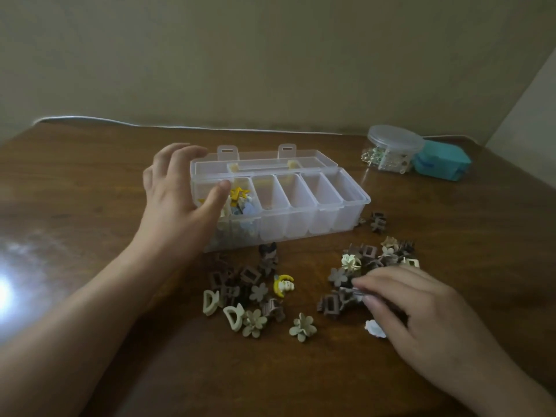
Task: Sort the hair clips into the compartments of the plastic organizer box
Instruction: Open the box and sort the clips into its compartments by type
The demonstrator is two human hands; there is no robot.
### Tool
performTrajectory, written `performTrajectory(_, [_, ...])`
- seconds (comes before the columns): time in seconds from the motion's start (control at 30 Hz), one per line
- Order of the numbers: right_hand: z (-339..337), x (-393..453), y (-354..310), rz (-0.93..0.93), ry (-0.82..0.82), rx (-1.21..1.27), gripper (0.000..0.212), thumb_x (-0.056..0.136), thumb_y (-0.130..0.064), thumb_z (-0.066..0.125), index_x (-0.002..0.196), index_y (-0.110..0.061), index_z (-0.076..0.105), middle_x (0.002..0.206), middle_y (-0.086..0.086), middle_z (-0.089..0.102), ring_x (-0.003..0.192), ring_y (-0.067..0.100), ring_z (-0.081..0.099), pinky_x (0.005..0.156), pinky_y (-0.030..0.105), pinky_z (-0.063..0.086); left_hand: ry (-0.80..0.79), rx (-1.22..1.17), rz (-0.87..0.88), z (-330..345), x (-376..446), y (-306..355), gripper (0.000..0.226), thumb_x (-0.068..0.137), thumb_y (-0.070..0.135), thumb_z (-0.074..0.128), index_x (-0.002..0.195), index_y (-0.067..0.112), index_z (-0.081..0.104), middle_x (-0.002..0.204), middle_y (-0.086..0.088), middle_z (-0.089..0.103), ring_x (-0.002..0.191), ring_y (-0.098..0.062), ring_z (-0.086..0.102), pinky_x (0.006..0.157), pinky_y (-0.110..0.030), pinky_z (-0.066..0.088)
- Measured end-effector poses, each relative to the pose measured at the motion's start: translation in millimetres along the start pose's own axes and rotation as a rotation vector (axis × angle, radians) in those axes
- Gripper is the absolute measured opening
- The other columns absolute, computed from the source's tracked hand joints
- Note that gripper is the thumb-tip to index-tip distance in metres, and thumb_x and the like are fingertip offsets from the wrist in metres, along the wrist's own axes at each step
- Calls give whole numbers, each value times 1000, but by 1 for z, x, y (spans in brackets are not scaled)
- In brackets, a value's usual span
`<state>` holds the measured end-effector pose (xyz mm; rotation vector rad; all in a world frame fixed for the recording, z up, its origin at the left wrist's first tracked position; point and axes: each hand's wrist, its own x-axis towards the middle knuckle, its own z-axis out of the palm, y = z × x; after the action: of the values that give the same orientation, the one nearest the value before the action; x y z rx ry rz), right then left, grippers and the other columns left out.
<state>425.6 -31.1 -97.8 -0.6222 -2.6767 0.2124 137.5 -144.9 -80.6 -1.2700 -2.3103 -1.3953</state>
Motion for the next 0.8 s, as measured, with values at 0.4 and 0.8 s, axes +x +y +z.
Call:
performTrajectory(0.4, [-12, 67, -27, -209, -137, 66, 31, 86, -61, 43, 111, -47, 53, 91, -26, 55, 85, -3, 60, 56, 14, 48, -39, -25, -2, -1, 2, -2, 40, 96, 35, 55, 134, 25, 47, 145, 5, 34, 134, -10, 24, 102, -29, 25])
performTrajectory(0.8, [19, 158, -45, 13, 189, 289, 21, 86, -35, 69, 106, -32, 68, 86, -13, 66, 82, 2, 60, 70, 23, 52, -119, -61, -12, -2, 3, -2, 52, 83, 33, 43, 135, 29, 47, 144, 11, 36, 134, -8, 25, 102, -26, 24])
